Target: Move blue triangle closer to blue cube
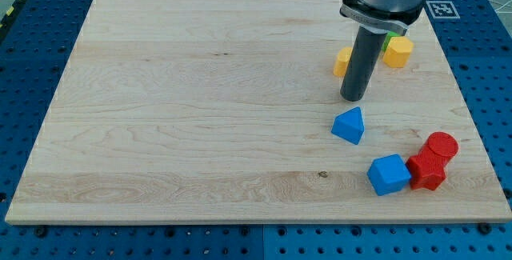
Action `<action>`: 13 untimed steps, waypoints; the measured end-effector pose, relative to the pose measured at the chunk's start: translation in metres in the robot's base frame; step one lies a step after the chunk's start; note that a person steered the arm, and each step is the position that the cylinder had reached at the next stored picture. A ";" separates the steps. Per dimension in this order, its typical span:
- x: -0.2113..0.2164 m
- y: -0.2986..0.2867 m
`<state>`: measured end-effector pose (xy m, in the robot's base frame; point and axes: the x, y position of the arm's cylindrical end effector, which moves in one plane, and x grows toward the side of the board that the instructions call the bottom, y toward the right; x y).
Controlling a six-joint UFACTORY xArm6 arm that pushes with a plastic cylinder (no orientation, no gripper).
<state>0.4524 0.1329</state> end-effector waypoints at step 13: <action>0.063 0.004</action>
